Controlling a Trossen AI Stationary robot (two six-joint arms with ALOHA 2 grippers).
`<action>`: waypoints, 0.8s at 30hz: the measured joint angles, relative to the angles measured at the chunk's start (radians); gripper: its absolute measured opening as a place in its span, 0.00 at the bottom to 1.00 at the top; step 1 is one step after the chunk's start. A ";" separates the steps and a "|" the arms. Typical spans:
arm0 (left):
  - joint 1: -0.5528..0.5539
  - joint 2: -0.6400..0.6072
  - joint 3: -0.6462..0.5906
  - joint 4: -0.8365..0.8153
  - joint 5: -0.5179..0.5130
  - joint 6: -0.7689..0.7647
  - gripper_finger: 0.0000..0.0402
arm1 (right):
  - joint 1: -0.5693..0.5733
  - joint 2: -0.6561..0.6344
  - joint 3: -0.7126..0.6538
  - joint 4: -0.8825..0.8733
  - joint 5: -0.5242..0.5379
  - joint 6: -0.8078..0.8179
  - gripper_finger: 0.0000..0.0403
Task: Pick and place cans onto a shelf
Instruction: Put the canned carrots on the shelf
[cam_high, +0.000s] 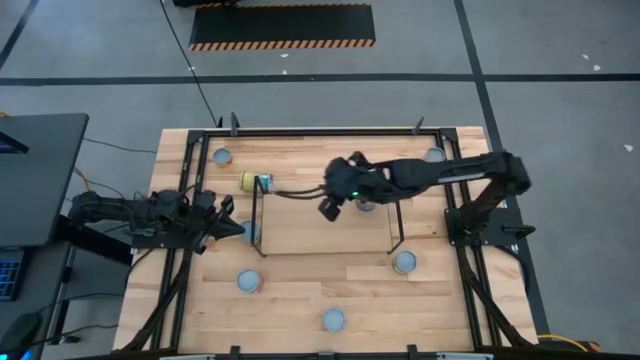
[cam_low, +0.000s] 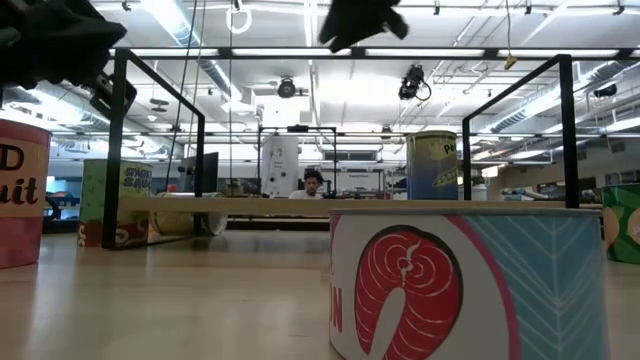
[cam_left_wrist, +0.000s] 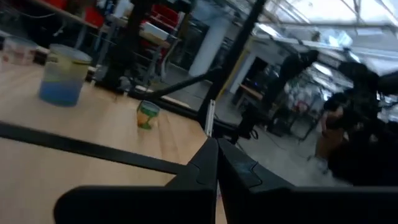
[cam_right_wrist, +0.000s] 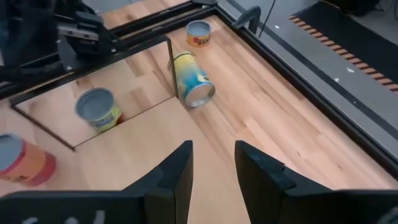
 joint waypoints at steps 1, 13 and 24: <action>0.000 0.000 0.000 0.003 -0.015 -0.015 0.03 | 0.003 -0.027 -0.029 0.008 0.005 0.008 0.31; 0.093 0.097 0.209 -0.227 -0.324 0.111 0.03 | 0.035 -0.334 -0.413 0.230 0.037 0.005 0.31; 0.442 0.608 0.785 -0.882 -0.378 0.314 0.11 | 0.049 -0.380 -0.454 0.265 0.037 -0.114 0.32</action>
